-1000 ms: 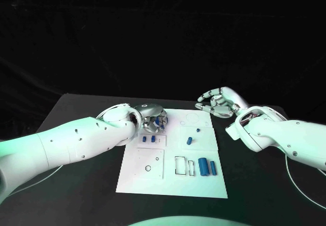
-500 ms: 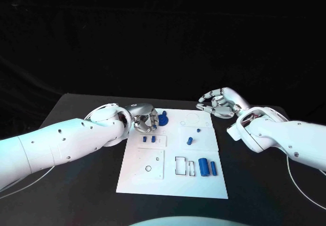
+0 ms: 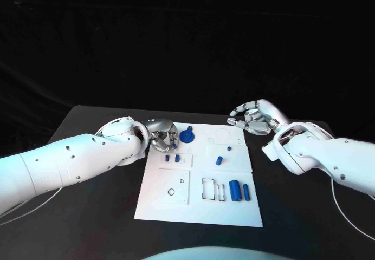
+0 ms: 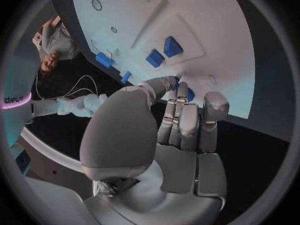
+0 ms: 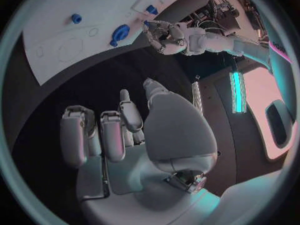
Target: Assemble the parts on the task board
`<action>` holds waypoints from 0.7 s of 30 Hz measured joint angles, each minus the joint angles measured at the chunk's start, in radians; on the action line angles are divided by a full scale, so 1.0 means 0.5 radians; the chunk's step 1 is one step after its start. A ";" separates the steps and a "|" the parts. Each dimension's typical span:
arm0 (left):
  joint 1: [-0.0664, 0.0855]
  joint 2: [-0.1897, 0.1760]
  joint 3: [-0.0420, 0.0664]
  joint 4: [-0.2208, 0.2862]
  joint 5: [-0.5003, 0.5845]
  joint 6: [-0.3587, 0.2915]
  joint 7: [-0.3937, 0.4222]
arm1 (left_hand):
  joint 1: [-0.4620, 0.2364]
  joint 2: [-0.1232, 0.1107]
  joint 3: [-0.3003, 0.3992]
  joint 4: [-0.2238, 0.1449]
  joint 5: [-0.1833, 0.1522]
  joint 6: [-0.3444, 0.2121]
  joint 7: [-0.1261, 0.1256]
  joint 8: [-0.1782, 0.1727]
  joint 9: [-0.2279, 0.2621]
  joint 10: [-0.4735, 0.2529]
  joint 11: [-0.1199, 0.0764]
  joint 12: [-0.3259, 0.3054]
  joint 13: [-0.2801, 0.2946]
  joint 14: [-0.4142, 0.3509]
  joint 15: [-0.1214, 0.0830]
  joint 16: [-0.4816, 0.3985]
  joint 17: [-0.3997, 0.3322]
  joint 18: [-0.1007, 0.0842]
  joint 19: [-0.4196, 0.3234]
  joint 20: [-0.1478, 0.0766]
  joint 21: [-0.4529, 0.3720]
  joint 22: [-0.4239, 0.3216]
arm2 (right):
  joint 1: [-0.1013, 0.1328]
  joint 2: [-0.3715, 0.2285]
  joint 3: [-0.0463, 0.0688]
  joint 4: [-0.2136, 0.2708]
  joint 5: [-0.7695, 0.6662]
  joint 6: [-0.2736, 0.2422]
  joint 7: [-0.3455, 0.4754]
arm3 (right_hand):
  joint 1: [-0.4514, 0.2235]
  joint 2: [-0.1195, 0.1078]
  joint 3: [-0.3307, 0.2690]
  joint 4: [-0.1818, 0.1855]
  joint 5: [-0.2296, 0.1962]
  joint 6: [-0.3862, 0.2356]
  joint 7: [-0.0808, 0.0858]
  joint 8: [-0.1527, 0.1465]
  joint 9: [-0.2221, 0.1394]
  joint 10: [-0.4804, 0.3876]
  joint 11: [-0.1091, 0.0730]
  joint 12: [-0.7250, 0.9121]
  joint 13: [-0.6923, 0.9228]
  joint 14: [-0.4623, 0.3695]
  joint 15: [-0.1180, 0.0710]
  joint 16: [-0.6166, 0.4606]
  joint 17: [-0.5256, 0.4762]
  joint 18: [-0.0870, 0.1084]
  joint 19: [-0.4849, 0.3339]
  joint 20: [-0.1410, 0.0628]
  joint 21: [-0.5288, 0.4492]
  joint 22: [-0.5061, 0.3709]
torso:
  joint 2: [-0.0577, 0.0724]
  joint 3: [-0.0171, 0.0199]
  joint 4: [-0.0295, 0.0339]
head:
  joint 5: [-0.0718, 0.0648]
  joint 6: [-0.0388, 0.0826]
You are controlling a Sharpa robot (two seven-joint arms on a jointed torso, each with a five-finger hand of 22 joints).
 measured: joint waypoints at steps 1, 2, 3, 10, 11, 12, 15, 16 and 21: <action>0.000 0.001 0.000 -0.004 -0.001 0.004 -0.002 | 0.000 0.000 0.000 0.000 0.000 0.000 0.000 0.000 0.000 0.000 0.000 0.000 0.000 0.000 0.000 0.000 0.000 0.000 0.000 0.000 0.000 0.000 | 0.000 0.000 0.000 0.000 0.000 0.000 0.000 | 0.000 0.000 0.000 0.000 0.000 0.000 0.000 0.000 0.000 0.000 0.000 0.000 0.000 0.000 0.000 0.000 0.000 0.000 0.000 0.000 0.000 0.000 | 0.000 0.0004 0.000 | 0.001 0.000; 0.000 0.002 0.000 -0.008 -0.001 0.008 -0.004 | 0.000 0.000 0.000 0.000 0.000 0.000 0.000 0.000 0.001 0.000 0.000 0.000 0.000 0.000 0.000 0.000 0.000 0.000 0.000 0.000 0.000 0.000 | 0.000 0.000 0.000 0.000 0.000 0.000 0.000 | 0.000 0.000 0.000 0.000 0.000 0.000 0.000 0.000 0.000 0.000 0.000 0.000 0.000 0.000 0.000 0.000 0.000 0.000 0.000 0.000 0.000 0.000 | 0.000 0.0002 0.000 | 0.002 -0.001; 0.000 0.003 0.000 -0.012 -0.002 0.012 -0.007 | 0.000 0.000 0.000 0.000 0.000 0.000 0.000 0.000 0.001 0.000 0.000 0.000 0.000 0.000 0.000 0.000 0.000 0.000 0.000 0.000 0.000 0.000 | 0.000 0.000 0.000 0.000 0.000 0.000 0.000 | 0.000 0.000 0.000 0.000 0.000 0.000 0.000 0.000 0.000 0.000 0.000 0.000 0.000 0.000 0.000 0.000 0.000 0.000 0.000 0.000 0.000 0.000 | 0.000 0.0006 -0.001 | 0.002 -0.001; 0.000 0.019 0.000 -0.040 -0.008 0.032 -0.019 | 0.000 0.000 0.000 0.000 0.000 0.007 -0.007 -0.008 0.001 0.000 0.000 0.000 -0.001 0.000 0.000 0.000 -0.007 0.000 0.000 0.000 0.000 0.000 | 0.000 -0.002 0.000 0.001 0.000 0.000 0.000 | 0.000 0.000 0.000 0.000 0.000 0.000 0.000 0.000 0.000 0.000 0.000 0.000 0.000 0.000 0.000 0.000 0.000 0.000 0.000 0.000 0.000 0.000 | 0.001 0.0023 0.000 | 0.000 -0.001; 0.000 0.024 0.000 -0.043 -0.008 0.034 -0.019 | 0.000 0.000 0.000 0.000 0.000 0.007 -0.007 -0.008 0.001 0.000 0.000 0.000 -0.001 0.000 0.000 0.000 -0.007 0.000 0.000 0.000 0.000 0.000 | 0.000 -0.002 0.000 0.001 0.000 0.000 0.000 | 0.000 0.000 0.000 0.000 0.000 0.000 0.000 0.000 0.000 0.000 0.000 0.000 0.000 0.000 0.000 0.000 0.000 0.000 0.000 0.000 0.000 0.000 | 0.001 0.0023 0.000 | -0.001 0.000; 0.001 0.027 0.000 -0.046 -0.009 0.035 -0.020 | 0.000 0.000 0.000 0.000 0.000 0.007 -0.007 -0.008 0.002 0.000 0.000 0.000 -0.001 0.000 0.000 0.000 -0.007 0.000 0.000 0.000 0.000 0.000 | 0.000 -0.001 0.000 0.001 0.000 0.000 0.000 | 0.000 0.000 0.000 0.000 0.000 0.000 0.000 0.000 0.000 0.000 0.000 0.000 0.000 0.000 0.000 0.000 0.000 0.000 0.000 0.000 0.000 0.000 | 0.001 0.0021 0.000 | -0.001 0.000; 0.001 0.046 0.000 -0.060 -0.010 0.040 -0.020 | 0.000 0.000 0.000 0.000 0.000 0.007 -0.007 -0.008 0.002 0.000 0.000 0.000 -0.001 0.000 0.000 0.000 -0.011 0.000 0.000 0.000 0.000 0.000 | 0.000 0.000 0.000 0.001 0.000 0.000 0.000 | 0.000 0.000 0.000 0.000 0.000 0.000 0.000 0.000 0.000 0.000 0.000 0.000 0.000 0.000 0.000 0.000 0.000 0.000 0.000 0.000 0.000 0.000 | 0.001 0.0019 0.000 | 0.000 0.000; 0.001 0.052 0.000 -0.064 -0.011 0.042 -0.020 | 0.000 0.000 0.000 0.000 0.000 0.007 -0.007 -0.008 0.002 0.000 0.000 0.000 -0.001 0.000 0.000 0.000 -0.011 0.000 0.000 0.000 0.000 0.000 | 0.000 0.001 0.000 0.001 0.000 0.000 0.000 | 0.000 0.000 0.000 0.000 0.000 0.000 0.000 0.000 0.000 0.000 0.000 0.000 0.000 0.000 0.000 0.000 0.000 0.000 0.000 0.000 0.000 0.000 | 0.001 0.0017 0.000 | 0.001 0.000; 0.001 0.074 -0.005 -0.086 -0.013 0.052 -0.022 | 0.000 0.000 0.000 0.000 0.000 0.007 -0.007 -0.008 0.001 0.000 0.000 0.000 -0.001 0.000 0.000 0.000 -0.011 0.000 0.000 0.000 0.000 0.000 | 0.000 0.001 0.000 0.001 0.000 0.000 0.000 | 0.000 0.000 0.000 0.000 0.000 0.000 0.000 0.000 0.000 0.000 0.000 0.000 0.000 0.000 0.000 0.000 0.000 0.000 0.000 0.000 0.000 0.000 | 0.000 0.0015 -0.001 | 0.003 0.000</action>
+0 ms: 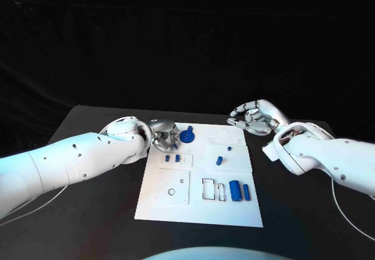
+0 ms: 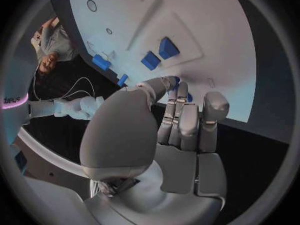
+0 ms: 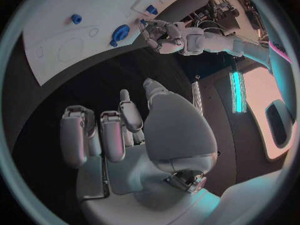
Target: Assemble the parts on the task board
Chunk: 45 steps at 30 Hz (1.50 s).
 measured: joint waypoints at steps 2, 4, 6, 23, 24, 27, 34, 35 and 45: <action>0.000 0.006 -0.001 -0.005 -0.001 0.002 0.000 | 0.000 0.000 0.000 0.000 0.000 0.000 0.000 0.000 0.000 0.000 0.000 0.000 0.001 0.000 0.000 0.000 0.000 0.000 0.000 0.000 0.000 -0.001 | 0.000 0.001 0.000 0.000 0.000 0.000 0.000 | 0.000 0.000 0.000 0.000 0.000 0.000 0.000 0.000 0.000 0.000 0.000 0.000 0.000 0.000 0.000 0.000 0.000 0.000 0.000 0.000 0.000 0.001 | 0.000 0.0000 0.000 | 0.000 0.002; 0.001 0.010 -0.002 -0.007 -0.001 0.004 0.000 | 0.000 0.000 0.000 0.000 0.000 0.000 0.000 0.000 0.000 0.000 0.000 0.000 0.001 0.000 0.000 0.000 -0.002 0.000 0.000 0.000 0.000 -0.004 | 0.000 0.001 0.000 0.000 0.000 0.000 0.000 | 0.000 0.000 0.000 0.000 0.000 0.000 0.000 0.000 0.000 0.000 0.000 0.000 0.000 0.000 0.000 0.000 0.000 0.000 0.000 0.000 0.000 0.002 | -0.001 0.0000 0.000 | -0.001 0.003; 0.001 0.014 -0.002 -0.010 -0.002 0.006 0.000 | 0.000 0.000 0.000 0.000 0.000 0.000 0.000 0.000 0.000 0.000 0.000 0.000 0.001 0.000 0.000 0.000 -0.006 0.000 0.000 0.000 0.000 -0.004 | 0.000 0.001 0.000 0.000 0.000 0.000 0.000 | 0.000 0.000 0.000 0.000 0.000 0.000 0.000 0.000 0.000 0.000 0.000 0.000 0.000 0.000 0.000 0.000 0.000 0.000 0.000 0.000 0.000 0.002 | -0.001 -0.0002 0.001 | -0.002 0.003; 0.005 0.022 -0.002 -0.014 -0.008 0.046 -0.029 | -0.013 -0.013 -0.011 -0.011 0.000 0.000 0.000 -0.015 0.000 0.008 -0.008 -0.023 -0.001 -0.004 -0.004 -0.017 -0.040 0.000 -0.023 -0.007 -0.013 -0.046 | 0.000 0.000 0.000 0.000 0.000 0.000 0.000 | 0.000 0.000 0.000 0.000 0.000 0.000 0.000 0.000 0.001 0.000 0.000 0.000 0.000 0.000 0.000 0.000 0.000 0.000 0.000 0.000 0.000 0.001 | -0.001 0.0000 0.001 | -0.005 0.007; 0.006 0.021 -0.002 -0.013 -0.010 0.049 -0.034 | -0.013 -0.013 -0.014 -0.014 0.000 0.000 0.000 -0.018 0.000 0.007 -0.007 -0.038 -0.006 -0.014 -0.001 -0.025 -0.054 0.000 -0.045 -0.011 -0.032 -0.070 | 0.000 0.000 0.000 0.000 0.000 0.000 0.000 | 0.000 0.000 0.000 0.000 0.000 0.000 0.000 0.000 0.001 0.000 0.000 0.000 0.000 0.000 0.000 0.000 0.000 0.000 0.000 0.000 0.000 0.001 | -0.001 -0.0006 0.001 | -0.005 0.007; 0.006 0.020 -0.002 -0.009 -0.014 0.054 -0.043 | -0.013 -0.013 -0.014 -0.014 0.000 0.000 0.000 -0.018 0.000 0.000 0.000 -0.046 -0.010 -0.019 0.004 -0.029 -0.069 0.000 -0.058 -0.014 -0.040 -0.094 | 0.000 -0.001 0.000 0.000 0.000 0.000 0.000 | 0.000 0.000 0.000 0.000 0.000 0.000 0.000 0.000 0.001 0.000 0.000 0.000 0.000 0.000 0.000 0.000 -0.001 0.000 0.000 0.000 0.000 0.001 | -0.001 -0.0015 0.002 | -0.006 0.007; 0.003 0.018 -0.005 -0.006 -0.023 0.054 -0.056 | -0.032 -0.033 -0.019 -0.019 0.000 0.000 0.000 -0.046 -0.001 -0.022 0.022 -0.087 -0.022 -0.065 0.014 -0.052 -0.138 0.000 -0.119 -0.010 -0.091 -0.162 | 0.000 -0.001 0.000 0.000 0.000 0.000 0.000 | 0.000 0.000 0.000 0.000 0.000 0.000 0.000 0.001 0.001 0.000 0.000 -0.004 -0.002 0.000 0.000 0.000 -0.001 0.000 0.000 0.000 -0.003 0.001 | -0.001 -0.0013 0.002 | -0.004 0.005; 0.002 0.018 -0.005 -0.006 -0.023 0.054 -0.057 | -0.041 -0.041 -0.019 -0.019 0.000 0.000 0.000 -0.053 -0.002 -0.022 0.022 -0.094 -0.022 -0.065 0.014 -0.052 -0.144 0.000 -0.119 -0.010 -0.091 -0.164 | 0.000 -0.001 0.000 0.000 0.000 0.000 0.000 | 0.000 0.000 0.000 0.000 0.000 0.000 0.000 0.009 0.001 0.000 0.000 -0.012 -0.006 0.004 -0.004 0.000 -0.001 0.000 0.000 0.000 -0.010 0.001 | -0.001 -0.0012 0.002 | -0.004 0.005; 0.001 0.018 -0.007 -0.006 -0.024 0.052 -0.064 | -0.056 -0.056 -0.019 -0.019 0.000 -0.026 0.025 -0.085 -0.012 -0.036 0.036 -0.116 -0.029 -0.097 0.025 -0.056 -0.178 0.000 -0.148 -0.003 -0.115 -0.195 | 0.000 -0.005 0.000 -0.002 -0.001 0.002 -0.003 | 0.000 0.000 0.000 0.000 0.000 0.000 0.000 0.009 0.001 0.000 0.000 -0.012 -0.013 0.007 -0.007 -0.008 -0.001 0.000 0.000 0.000 -0.010 0.001 | -0.002 0.0000 0.000 | -0.002 0.007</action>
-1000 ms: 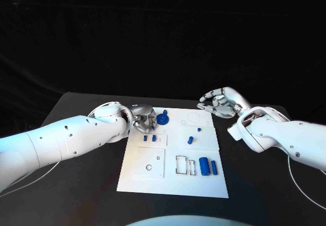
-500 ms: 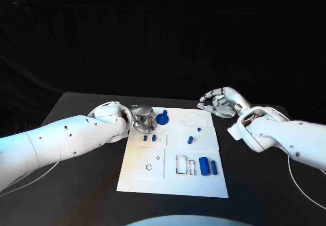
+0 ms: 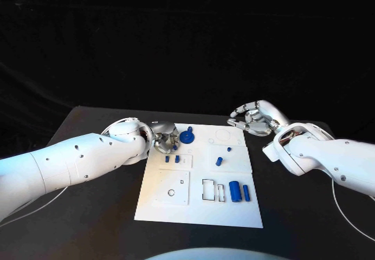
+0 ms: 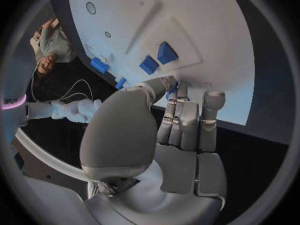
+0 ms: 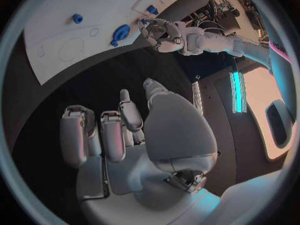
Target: Assemble the parts on the task board
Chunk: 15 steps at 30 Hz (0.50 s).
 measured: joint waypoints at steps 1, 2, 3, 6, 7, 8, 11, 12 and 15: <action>0.000 0.000 0.000 0.000 0.000 0.000 -0.001 | -0.007 -0.007 0.000 0.000 0.000 -0.004 0.004 -0.011 -0.003 0.000 0.000 -0.006 -0.002 -0.004 -0.004 -0.004 -0.003 0.000 -0.007 0.007 0.000 -0.004 | 0.000 -0.001 0.000 0.000 0.000 0.000 -0.001 | 0.000 0.000 0.000 0.000 0.000 0.000 0.000 0.000 0.000 0.000 0.000 0.000 -0.002 0.000 0.000 0.000 0.000 0.000 0.000 0.000 0.000 0.000 | 0.000 0.0000 0.000 | 0.000 0.000; 0.000 0.000 0.000 0.000 0.000 0.000 -0.003 | -0.007 -0.007 0.000 0.000 0.000 -0.020 0.004 -0.023 -0.006 -0.004 0.004 -0.014 -0.003 -0.004 -0.004 -0.004 -0.002 0.000 -0.007 0.007 -0.005 -0.009 | 0.000 -0.001 0.000 -0.001 0.000 0.001 -0.001 | 0.000 0.000 0.000 0.000 0.000 0.000 0.000 0.000 0.000 0.000 0.000 0.000 -0.002 0.000 0.000 0.000 0.000 0.000 0.000 0.000 0.000 0.000 | 0.000 -0.0002 0.000 | 0.000 0.001; 0.000 0.000 0.000 -0.001 0.000 0.000 -0.004 | -0.007 -0.007 0.000 0.000 0.000 -0.025 0.003 -0.026 -0.008 -0.007 0.007 -0.016 -0.003 -0.004 -0.003 -0.004 -0.001 0.000 -0.007 0.007 -0.009 -0.011 | 0.000 -0.002 0.000 -0.001 0.000 0.001 -0.001 | 0.000 0.000 0.000 0.000 0.000 0.000 0.000 0.000 0.000 0.000 0.000 0.000 -0.002 0.000 0.000 0.000 0.000 0.000 0.000 0.000 0.000 0.000 | 0.000 0.0000 -0.001 | 0.000 0.001; -0.001 -0.002 -0.001 -0.002 0.000 0.001 -0.010 | -0.025 -0.025 0.000 0.000 0.000 -0.081 0.019 -0.073 -0.024 -0.052 0.022 -0.054 -0.018 -0.045 0.021 -0.019 -0.052 0.000 -0.046 0.017 -0.040 -0.048 | 0.000 -0.003 0.000 -0.003 0.000 0.002 -0.002 | 0.000 0.000 0.000 0.000 0.000 0.000 0.000 0.000 0.001 0.000 0.000 -0.011 -0.004 0.000 0.000 0.000 0.000 0.000 -0.008 -0.008 -0.009 0.000 | 0.000 0.0002 -0.001 | -0.001 0.001; -0.001 -0.002 -0.001 -0.002 0.000 0.001 -0.011 | -0.025 -0.025 0.000 0.000 0.000 -0.096 0.021 -0.085 -0.028 -0.064 0.024 -0.064 -0.022 -0.058 0.022 -0.023 -0.067 0.000 -0.050 0.021 -0.040 -0.054 | 0.000 -0.003 0.000 -0.004 0.000 0.002 -0.003 | 0.000 0.000 0.000 0.000 0.000 0.000 0.000 0.000 0.001 0.000 0.000 -0.011 -0.007 0.000 0.000 0.000 0.000 0.000 -0.007 -0.007 -0.009 0.000 | 0.000 0.0002 0.000 | -0.002 0.001; -0.001 -0.002 -0.001 -0.003 0.000 0.001 -0.013 | -0.034 -0.034 0.000 0.000 0.000 -0.124 0.028 -0.105 -0.036 -0.091 0.032 -0.082 -0.029 -0.068 0.033 -0.027 -0.088 0.000 -0.053 0.024 -0.050 -0.063 | 0.000 -0.003 0.000 -0.005 0.000 0.002 -0.003 | 0.000 0.000 0.000 0.000 0.000 0.000 0.000 0.000 0.001 0.000 0.000 -0.011 -0.007 0.000 0.000 0.000 0.000 0.000 -0.008 -0.008 -0.009 0.000 | 0.000 0.0002 0.000 | -0.003 0.001; -0.001 -0.003 -0.001 -0.004 0.001 0.001 -0.018 | -0.047 -0.047 -0.001 -0.001 0.000 -0.188 0.047 -0.153 -0.056 -0.155 0.053 -0.127 -0.049 -0.109 0.047 -0.044 -0.156 0.018 -0.075 0.046 -0.071 -0.088 | 0.000 -0.003 0.000 -0.007 0.000 0.003 -0.004 | 0.000 0.000 0.000 0.000 0.000 0.000 0.000 0.000 0.001 0.000 0.000 -0.018 -0.013 0.000 0.000 0.000 0.000 0.000 -0.007 -0.007 -0.017 0.000 | 0.000 0.0000 0.001 | -0.003 0.001; -0.001 -0.004 -0.001 -0.005 0.001 0.000 -0.020 | -0.047 -0.047 -0.006 -0.006 0.000 -0.199 0.055 -0.166 -0.062 -0.176 0.061 -0.140 -0.055 -0.119 0.054 -0.047 -0.178 0.032 -0.081 0.053 -0.071 -0.095 | 0.000 -0.003 0.000 -0.008 -0.001 0.003 -0.004 | 0.000 0.000 0.000 0.000 0.000 0.000 0.000 0.000 0.001 0.000 0.000 -0.018 -0.013 0.000 0.000 0.000 0.000 0.000 -0.007 -0.007 -0.017 0.000 | 0.001 0.0000 0.001 | -0.003 0.002; -0.001 -0.007 -0.001 -0.005 0.002 -0.001 -0.023 | -0.047 -0.047 -0.022 -0.022 0.000 -0.244 0.071 -0.195 -0.078 -0.222 0.078 -0.155 -0.064 -0.132 0.068 -0.049 -0.213 0.032 -0.083 0.054 -0.079 -0.102 | 0.000 -0.003 0.000 -0.009 -0.004 0.003 -0.007 | 0.009 -0.009 0.000 0.000 0.000 -0.024 0.002 0.000 0.001 -0.047 0.004 -0.064 -0.052 0.000 0.000 -0.018 0.000 0.000 -0.018 -0.018 -0.048 0.000 | 0.001 0.0000 0.001 | -0.003 0.002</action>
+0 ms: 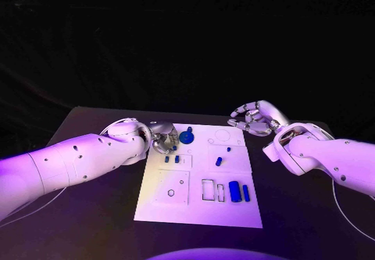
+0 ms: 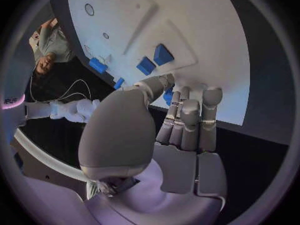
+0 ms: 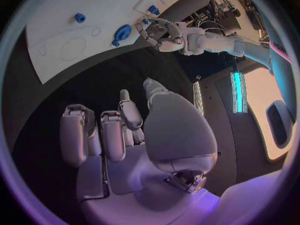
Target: Assemble the parts on the task board
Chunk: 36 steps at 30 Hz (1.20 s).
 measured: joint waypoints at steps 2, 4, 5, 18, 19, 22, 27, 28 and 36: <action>0.000 -0.002 0.000 0.000 0.001 -0.002 -0.002 | 0.000 0.000 0.000 0.000 0.000 -0.003 0.003 -0.001 0.000 -0.004 0.004 0.000 -0.003 0.000 0.000 0.000 -0.012 0.000 -0.006 0.006 0.000 -0.001 | 0.000 0.000 0.000 -0.001 -0.003 0.000 -0.004 | 0.007 -0.007 0.000 0.000 0.000 -0.009 0.008 0.000 0.000 -0.105 0.004 -0.132 -0.124 0.000 0.000 -0.026 0.000 0.020 -0.032 0.003 -0.050 0.000 | 0.000 -0.0012 0.000 | -0.001 0.000; 0.001 -0.005 0.001 0.000 0.001 -0.003 -0.003 | 0.000 0.000 -0.006 -0.006 0.000 -0.003 0.003 -0.001 -0.004 -0.021 0.007 0.000 -0.003 0.000 0.000 0.000 -0.017 0.000 -0.006 0.006 0.000 -0.006 | 0.000 0.000 0.000 -0.002 -0.006 0.002 -0.010 | 0.007 -0.007 0.000 0.000 0.000 -0.024 0.009 0.000 0.000 -0.219 0.006 -0.295 -0.278 0.000 0.000 -0.047 -0.009 0.032 -0.060 0.006 -0.100 0.000 | 0.000 -0.0012 0.000 | -0.001 0.000; 0.001 -0.008 0.001 0.000 0.001 -0.005 -0.004 | 0.000 0.000 -0.008 -0.008 0.000 -0.008 0.008 -0.001 -0.004 -0.021 0.007 0.000 -0.003 -0.007 0.007 0.000 -0.022 0.000 -0.006 0.006 0.000 -0.010 | 0.000 0.000 0.000 -0.003 -0.009 0.003 -0.013 | 0.017 -0.017 0.000 0.000 0.000 -0.033 0.005 0.000 0.000 -0.290 0.006 -0.400 -0.378 0.000 0.000 -0.051 -0.020 0.032 -0.068 0.011 -0.129 0.000 | 0.000 -0.0012 0.000 | -0.001 0.000; 0.012 -0.196 0.018 0.110 0.171 -0.200 0.109 | -0.032 -0.004 -0.080 0.037 0.009 0.067 0.022 0.026 0.004 -0.046 0.018 0.023 -0.008 -0.149 0.011 -0.098 -0.296 0.030 -0.166 0.028 -0.163 -0.223 | 0.000 -0.015 0.000 -0.036 -0.224 0.187 -0.140 | 0.370 -0.177 0.514 -0.065 -0.203 0.041 0.033 -0.011 -0.026 -0.494 0.044 -1.705 -1.539 -0.003 0.006 -0.141 -0.141 0.063 -0.116 0.013 -0.275 0.000 | -0.003 0.0000 -0.001 | -0.031 0.006; 0.017 -0.216 0.020 0.128 0.222 -0.225 0.134 | -0.039 0.003 -0.096 0.050 0.018 0.067 0.022 0.026 0.002 -0.054 0.010 0.025 -0.008 -0.191 0.010 -0.133 -0.373 0.037 -0.202 0.025 -0.204 -0.275 | 0.000 -0.015 0.000 -0.040 -0.261 0.214 -0.155 | 0.361 -0.204 0.564 -0.078 -0.206 0.058 0.029 -0.026 -0.033 -0.460 0.043 -1.777 -1.617 -0.004 0.011 -0.141 -0.136 0.063 -0.110 0.019 -0.275 0.000 | -0.002 0.0002 -0.001 | -0.037 0.007; 0.044 -0.292 0.025 0.188 0.468 -0.308 0.244 | -0.052 0.016 -0.130 0.076 0.024 0.067 0.022 0.031 -0.004 -0.057 0.007 0.047 -0.013 -0.334 0.009 -0.266 -0.562 0.063 -0.282 0.023 -0.307 -0.358 | 0.000 -0.014 0.000 -0.053 -0.424 0.308 -0.210 | 0.349 -0.240 0.648 -0.125 -0.206 0.106 0.014 -0.032 -0.041 -0.414 0.034 -1.880 -1.738 -0.004 0.011 -0.141 -0.119 0.063 -0.103 0.024 -0.265 0.001 | -0.003 0.0012 -0.003 | -0.060 0.014; 0.075 -0.409 0.030 0.305 1.109 -0.437 0.473 | -0.060 0.056 -0.129 0.120 0.024 0.141 -0.024 0.084 -0.004 0.139 -0.031 0.211 0.031 -0.434 -0.023 -0.419 -0.684 0.063 -0.330 0.009 -0.452 -0.453 | -0.001 0.011 0.000 -0.056 -0.794 0.449 -0.320 | 0.336 -0.252 0.699 -0.174 -0.206 0.146 -0.003 -0.032 -0.041 -0.370 0.022 -1.930 -1.815 -0.004 0.011 -0.141 -0.091 0.063 -0.084 0.014 -0.221 0.001 | -0.002 0.0023 -0.003 | -0.090 0.023; 0.077 -0.424 0.030 0.325 1.234 -0.456 0.512 | -0.051 0.065 -0.129 0.120 0.024 0.164 -0.042 0.099 0.002 0.212 -0.057 0.265 0.054 -0.410 -0.047 -0.419 -0.688 0.063 -0.311 -0.011 -0.453 -0.459 | -0.001 0.017 0.000 -0.054 -0.862 0.470 -0.341 | 0.336 -0.252 0.699 -0.174 -0.206 0.149 -0.005 -0.032 -0.041 -0.370 0.022 -1.934 -1.820 -0.004 0.011 -0.139 -0.090 0.063 -0.080 0.010 -0.219 0.001 | -0.002 0.0023 -0.003 | -0.096 0.025; 0.081 -0.519 0.027 0.476 2.098 -0.521 0.779 | -0.049 0.067 -0.129 0.120 0.024 0.180 -0.057 0.106 0.008 0.251 -0.079 0.324 0.088 -0.381 -0.061 -0.419 -0.701 0.063 -0.280 -0.041 -0.465 -0.477 | -0.018 0.070 -0.006 -0.051 -1.343 0.599 -0.513 | 0.291 -0.297 0.727 -0.195 -0.213 0.178 0.002 -0.044 -0.046 -0.385 0.036 -2.019 -1.899 -0.004 0.011 -0.133 -0.081 0.064 -0.070 0.014 -0.205 0.001 | 0.000 -0.0036 0.000 | -0.126 0.029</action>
